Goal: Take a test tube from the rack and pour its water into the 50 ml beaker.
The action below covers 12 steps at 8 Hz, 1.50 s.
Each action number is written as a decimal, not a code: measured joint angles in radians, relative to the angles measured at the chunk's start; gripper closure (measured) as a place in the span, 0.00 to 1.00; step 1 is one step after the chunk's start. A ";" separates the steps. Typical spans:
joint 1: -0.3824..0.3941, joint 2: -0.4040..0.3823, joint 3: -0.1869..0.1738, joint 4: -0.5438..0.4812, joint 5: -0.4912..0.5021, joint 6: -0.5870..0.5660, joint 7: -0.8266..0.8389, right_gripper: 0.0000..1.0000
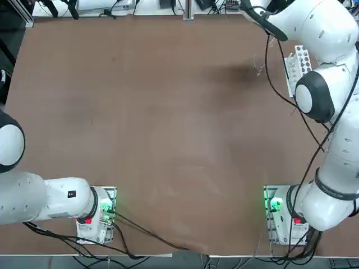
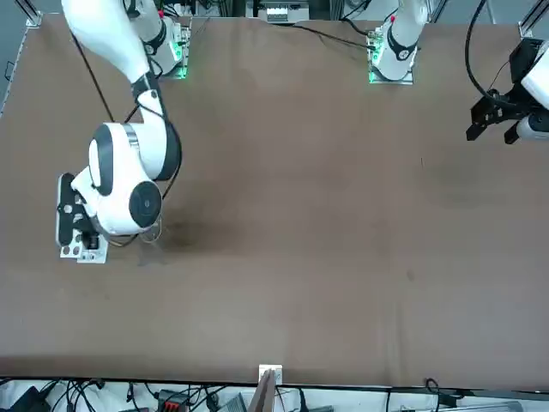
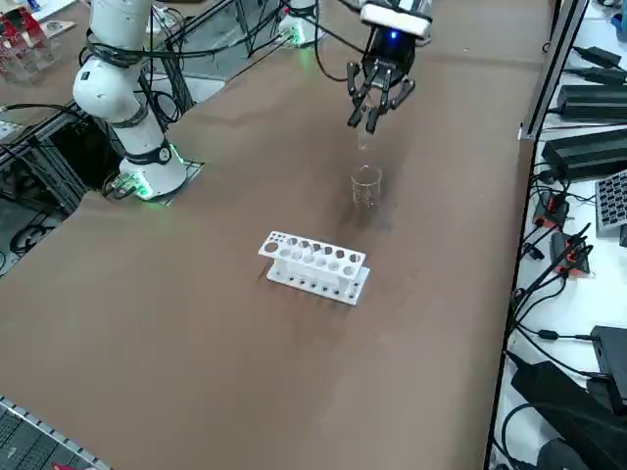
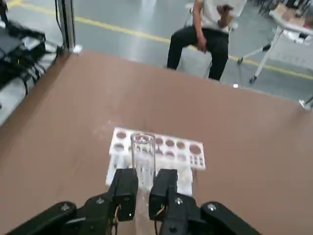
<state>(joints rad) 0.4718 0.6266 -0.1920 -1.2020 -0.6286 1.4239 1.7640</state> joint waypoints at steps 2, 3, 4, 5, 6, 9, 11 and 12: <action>-0.002 0.000 -0.001 0.035 0.160 -0.001 -0.037 0.81; -0.004 0.000 -0.001 0.037 0.238 0.008 -0.044 0.81; -0.009 0.002 -0.001 0.037 0.317 0.021 -0.059 0.81; -0.016 0.005 -0.002 0.037 0.395 0.030 -0.083 0.81; -0.028 0.007 -0.004 0.037 0.481 0.036 -0.108 0.81; -0.084 0.013 -0.005 0.023 0.647 0.087 -0.189 0.81; -0.086 0.025 -0.004 -0.022 0.671 0.137 -0.200 0.81; -0.082 0.033 -0.003 -0.038 0.677 0.151 -0.201 0.81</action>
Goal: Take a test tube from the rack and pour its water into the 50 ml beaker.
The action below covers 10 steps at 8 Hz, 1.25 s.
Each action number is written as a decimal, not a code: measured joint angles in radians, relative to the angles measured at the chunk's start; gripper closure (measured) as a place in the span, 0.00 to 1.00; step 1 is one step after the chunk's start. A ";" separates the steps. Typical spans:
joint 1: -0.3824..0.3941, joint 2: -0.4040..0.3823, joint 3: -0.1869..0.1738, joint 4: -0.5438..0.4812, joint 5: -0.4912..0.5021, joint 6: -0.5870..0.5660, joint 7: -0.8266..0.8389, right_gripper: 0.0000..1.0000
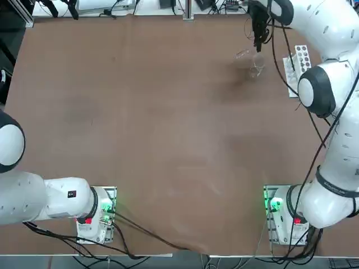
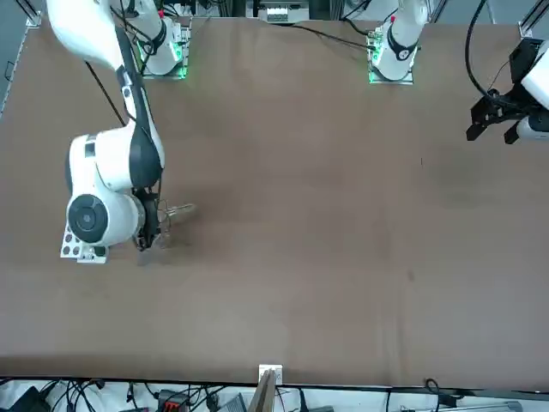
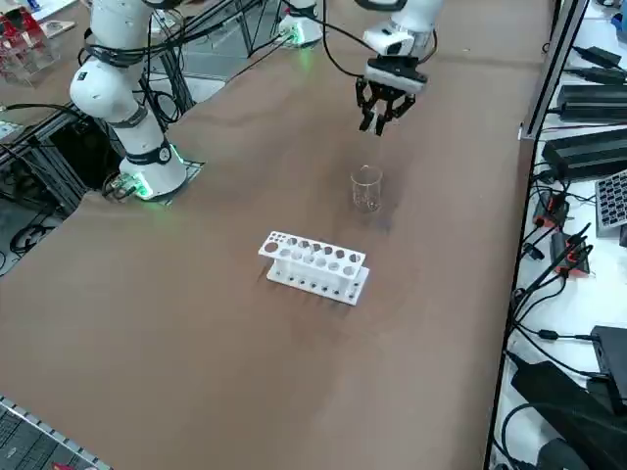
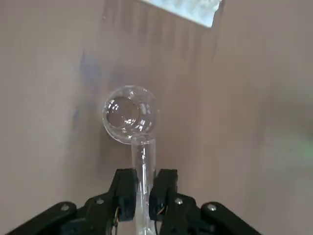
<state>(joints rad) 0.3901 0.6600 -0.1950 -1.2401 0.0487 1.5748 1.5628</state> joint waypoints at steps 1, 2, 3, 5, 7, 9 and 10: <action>0.003 0.009 0.000 -0.011 0.004 0.009 -0.003 0.81; 0.005 0.017 0.001 -0.016 0.007 0.012 -0.010 0.81; 0.003 0.025 0.001 -0.018 0.042 0.015 -0.031 0.81; -0.006 0.030 0.000 -0.025 0.074 0.015 -0.062 0.81; -0.014 0.030 0.000 -0.039 0.096 0.018 -0.091 0.81; -0.023 0.031 0.000 -0.059 0.142 0.025 -0.131 0.81; -0.030 0.031 -0.001 -0.064 0.147 0.025 -0.150 0.81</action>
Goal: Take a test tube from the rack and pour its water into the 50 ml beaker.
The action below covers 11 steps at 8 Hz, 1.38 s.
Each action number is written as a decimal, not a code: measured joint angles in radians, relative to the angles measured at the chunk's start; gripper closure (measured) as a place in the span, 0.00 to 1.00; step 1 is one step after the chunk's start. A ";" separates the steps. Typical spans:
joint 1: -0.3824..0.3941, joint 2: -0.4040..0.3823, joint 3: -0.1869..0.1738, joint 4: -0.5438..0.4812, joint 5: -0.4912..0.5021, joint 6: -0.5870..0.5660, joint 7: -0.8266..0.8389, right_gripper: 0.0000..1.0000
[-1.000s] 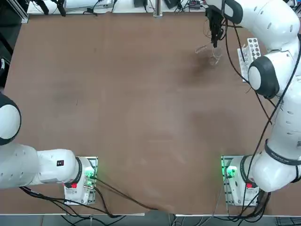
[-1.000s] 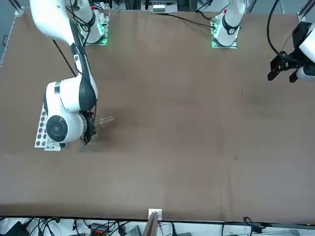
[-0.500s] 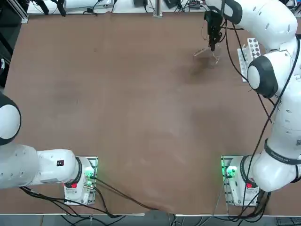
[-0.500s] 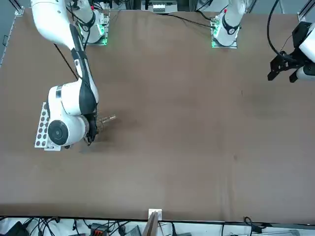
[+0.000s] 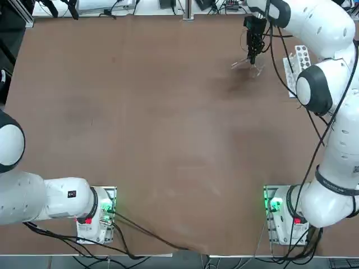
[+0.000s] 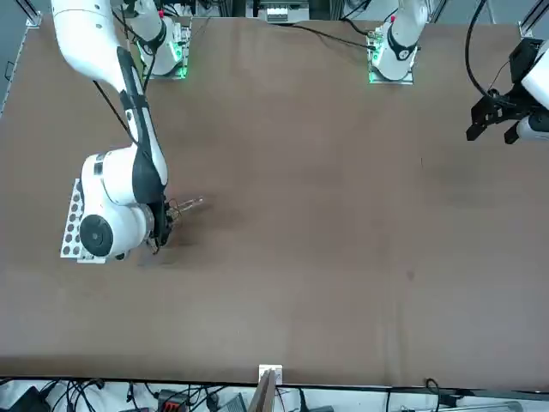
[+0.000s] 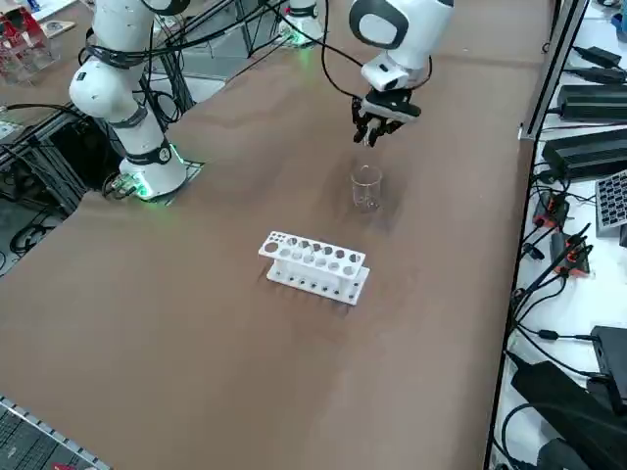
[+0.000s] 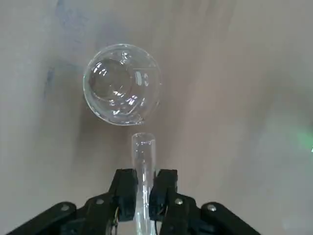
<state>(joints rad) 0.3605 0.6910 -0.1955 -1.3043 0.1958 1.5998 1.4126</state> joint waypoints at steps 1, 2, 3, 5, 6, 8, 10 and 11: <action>-0.005 0.000 0.000 -0.005 0.002 0.000 -0.020 0.81; -0.009 0.000 0.000 -0.013 0.005 0.000 -0.040 0.81; -0.015 0.000 0.000 -0.018 0.025 -0.001 -0.063 0.81; -0.035 0.000 0.000 -0.033 0.054 -0.001 -0.106 0.81; -0.041 0.000 0.000 -0.035 0.057 -0.001 -0.118 0.81; -0.047 0.000 0.000 -0.036 0.057 -0.002 -0.137 0.81; -0.053 0.000 0.000 -0.039 0.064 -0.003 -0.160 0.81; -0.056 0.000 0.000 -0.041 0.078 -0.004 -0.174 0.81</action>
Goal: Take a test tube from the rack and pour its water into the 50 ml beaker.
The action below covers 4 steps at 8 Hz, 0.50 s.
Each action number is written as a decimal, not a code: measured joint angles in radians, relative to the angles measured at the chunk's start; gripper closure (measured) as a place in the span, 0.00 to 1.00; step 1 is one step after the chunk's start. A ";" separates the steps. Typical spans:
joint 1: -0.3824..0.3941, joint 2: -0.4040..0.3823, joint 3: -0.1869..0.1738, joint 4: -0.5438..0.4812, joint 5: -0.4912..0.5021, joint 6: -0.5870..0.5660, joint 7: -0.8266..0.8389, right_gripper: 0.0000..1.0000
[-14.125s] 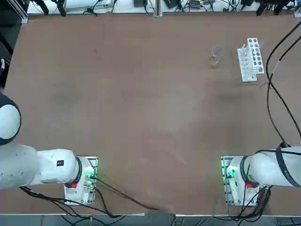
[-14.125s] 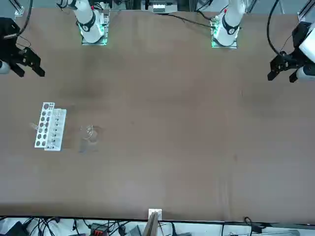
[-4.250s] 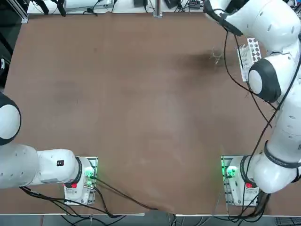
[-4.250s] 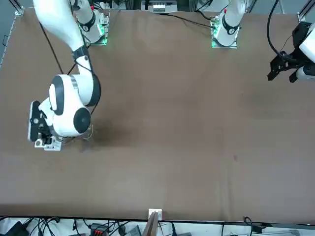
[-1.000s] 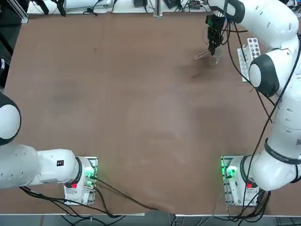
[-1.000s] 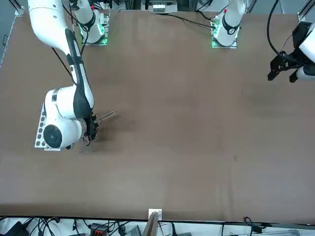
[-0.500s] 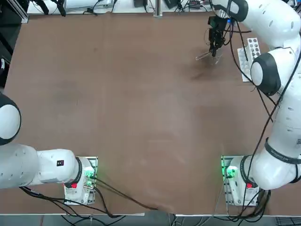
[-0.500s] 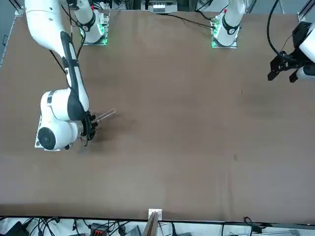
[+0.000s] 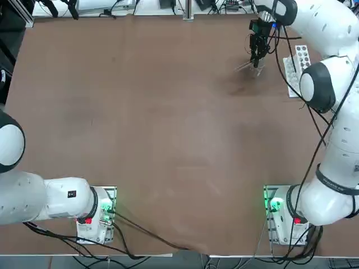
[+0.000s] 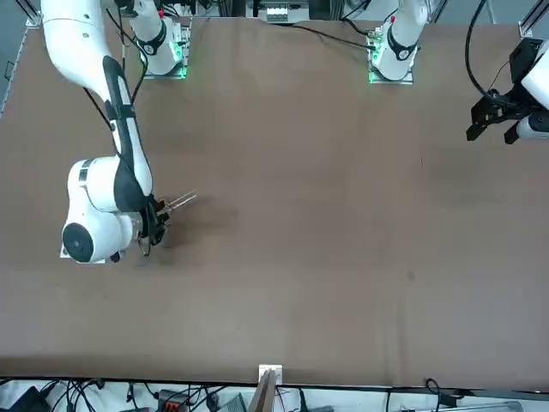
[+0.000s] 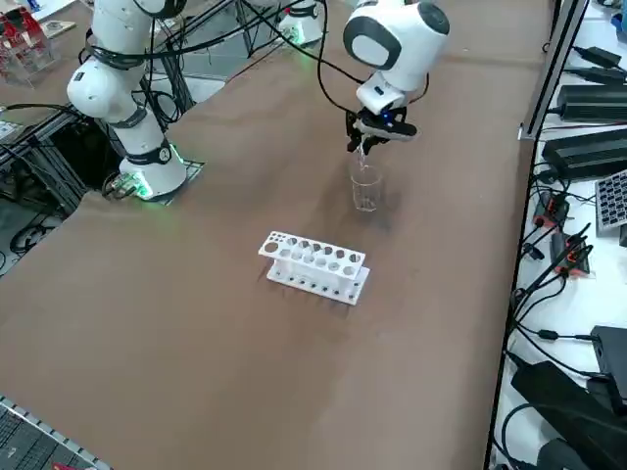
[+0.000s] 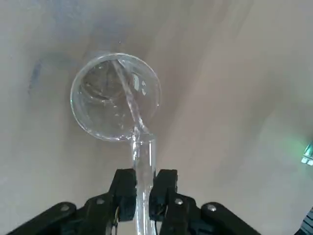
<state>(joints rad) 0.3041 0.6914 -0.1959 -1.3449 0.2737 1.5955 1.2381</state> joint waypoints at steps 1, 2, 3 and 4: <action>-0.006 0.000 0.000 -0.001 0.009 -0.005 -0.013 0.81; -0.011 0.000 0.000 -0.001 0.014 -0.009 -0.023 0.81; -0.015 0.000 0.000 -0.001 0.015 -0.011 -0.033 0.81; -0.018 0.000 0.000 -0.001 0.016 -0.011 -0.040 0.81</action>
<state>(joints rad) 0.2864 0.6914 -0.1960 -1.3458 0.2894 1.5845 1.1985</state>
